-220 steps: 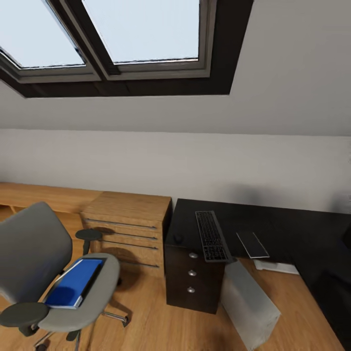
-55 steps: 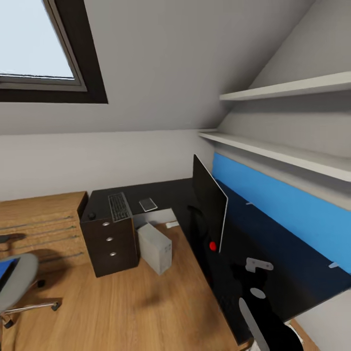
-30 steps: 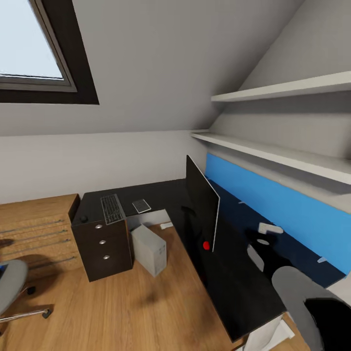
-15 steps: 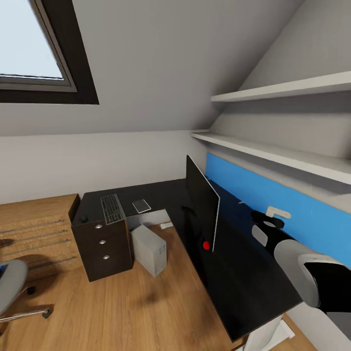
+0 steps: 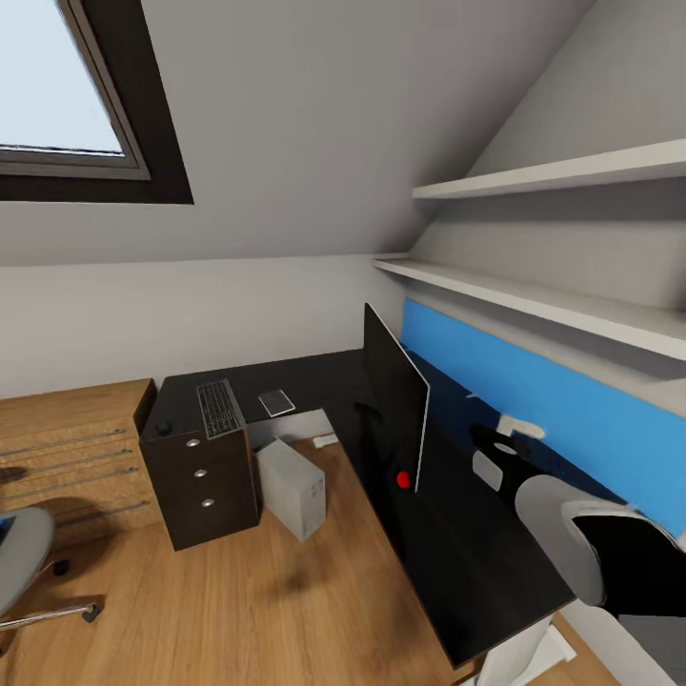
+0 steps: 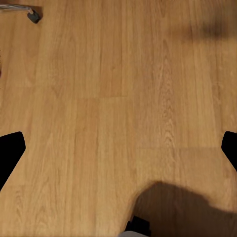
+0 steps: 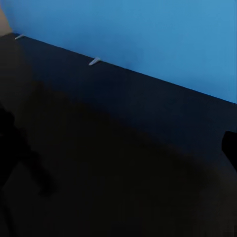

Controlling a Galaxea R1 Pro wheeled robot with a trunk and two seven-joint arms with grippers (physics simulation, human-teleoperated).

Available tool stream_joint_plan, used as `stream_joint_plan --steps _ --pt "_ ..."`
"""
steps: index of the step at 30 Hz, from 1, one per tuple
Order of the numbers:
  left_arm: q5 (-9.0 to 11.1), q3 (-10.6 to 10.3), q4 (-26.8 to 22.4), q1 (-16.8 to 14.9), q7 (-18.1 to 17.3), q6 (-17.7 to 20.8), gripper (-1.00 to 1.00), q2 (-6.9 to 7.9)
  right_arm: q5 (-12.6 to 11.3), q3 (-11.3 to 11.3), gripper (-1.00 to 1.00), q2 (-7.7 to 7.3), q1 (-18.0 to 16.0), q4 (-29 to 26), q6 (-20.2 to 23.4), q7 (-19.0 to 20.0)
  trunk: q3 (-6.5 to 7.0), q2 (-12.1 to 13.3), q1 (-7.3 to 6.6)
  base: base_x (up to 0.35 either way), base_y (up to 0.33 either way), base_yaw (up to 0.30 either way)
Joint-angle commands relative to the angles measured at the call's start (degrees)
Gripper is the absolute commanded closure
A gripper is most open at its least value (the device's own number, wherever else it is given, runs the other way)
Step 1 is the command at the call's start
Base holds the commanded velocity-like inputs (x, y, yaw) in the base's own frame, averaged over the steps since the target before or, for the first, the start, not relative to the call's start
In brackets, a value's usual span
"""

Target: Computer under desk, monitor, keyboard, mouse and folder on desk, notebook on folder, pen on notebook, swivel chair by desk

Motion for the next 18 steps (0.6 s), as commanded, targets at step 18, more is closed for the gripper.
stream_joint_plan --steps 18 --pt "0.2 -0.5 -0.1 0.0 0.4 -0.1 -1.0 0.0 -0.3 0.2 -1.0 0.49 4.0 2.1 -0.6 -0.1 -0.02 0.0 0.02 0.106 0.0 0.0"
